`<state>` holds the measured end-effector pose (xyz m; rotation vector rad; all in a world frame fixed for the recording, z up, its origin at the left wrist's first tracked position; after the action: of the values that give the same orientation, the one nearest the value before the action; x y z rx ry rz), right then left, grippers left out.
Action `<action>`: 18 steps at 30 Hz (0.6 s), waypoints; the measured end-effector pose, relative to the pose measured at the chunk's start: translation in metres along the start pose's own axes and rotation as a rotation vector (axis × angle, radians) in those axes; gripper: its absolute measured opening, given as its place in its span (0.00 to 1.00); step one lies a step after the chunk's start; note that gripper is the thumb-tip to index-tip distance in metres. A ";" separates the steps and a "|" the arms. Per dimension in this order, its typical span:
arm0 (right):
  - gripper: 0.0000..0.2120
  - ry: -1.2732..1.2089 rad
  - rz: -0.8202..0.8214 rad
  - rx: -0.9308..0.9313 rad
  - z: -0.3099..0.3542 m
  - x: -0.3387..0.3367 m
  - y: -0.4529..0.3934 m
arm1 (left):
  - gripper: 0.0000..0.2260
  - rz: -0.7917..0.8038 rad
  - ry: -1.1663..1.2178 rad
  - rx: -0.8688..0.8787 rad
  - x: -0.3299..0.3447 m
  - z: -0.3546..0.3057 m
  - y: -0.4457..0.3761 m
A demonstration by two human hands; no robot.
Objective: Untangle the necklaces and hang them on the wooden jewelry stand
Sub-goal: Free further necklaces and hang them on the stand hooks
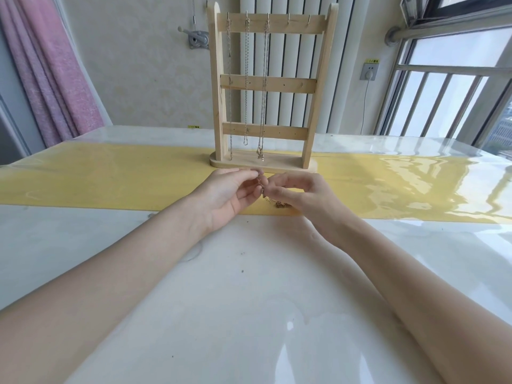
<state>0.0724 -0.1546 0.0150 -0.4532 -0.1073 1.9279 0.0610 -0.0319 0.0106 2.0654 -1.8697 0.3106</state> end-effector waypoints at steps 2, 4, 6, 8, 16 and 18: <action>0.05 -0.038 0.011 0.011 0.001 0.000 0.001 | 0.07 0.006 -0.012 -0.004 0.001 0.000 0.001; 0.06 -0.103 -0.005 0.041 0.002 -0.002 0.001 | 0.06 -0.014 -0.095 0.012 0.000 -0.005 0.002; 0.07 -0.188 -0.025 0.090 0.002 -0.004 0.001 | 0.05 -0.051 -0.230 0.077 -0.005 -0.015 0.003; 0.11 -0.258 -0.047 0.127 0.002 -0.004 0.000 | 0.05 -0.077 -0.395 0.184 -0.007 -0.026 0.006; 0.10 -0.455 -0.069 0.222 -0.003 -0.003 -0.001 | 0.08 0.085 -0.745 0.533 0.022 -0.038 0.021; 0.09 -0.458 -0.061 0.239 -0.006 -0.003 -0.002 | 0.10 0.042 -0.834 0.608 0.022 -0.039 0.022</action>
<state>0.0769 -0.1571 0.0106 0.1531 -0.1820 1.9242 0.0445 -0.0389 0.0570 2.8695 -2.5089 -0.0009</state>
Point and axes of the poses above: each hand's wrist, its own y-axis away from the middle knuckle, its own x-axis out of the palm, z = x × y, the point moved 7 cm from there along -y, towards the middle knuckle, and after that the axes turned 3 degrees about -z, right-handed, at the moved point
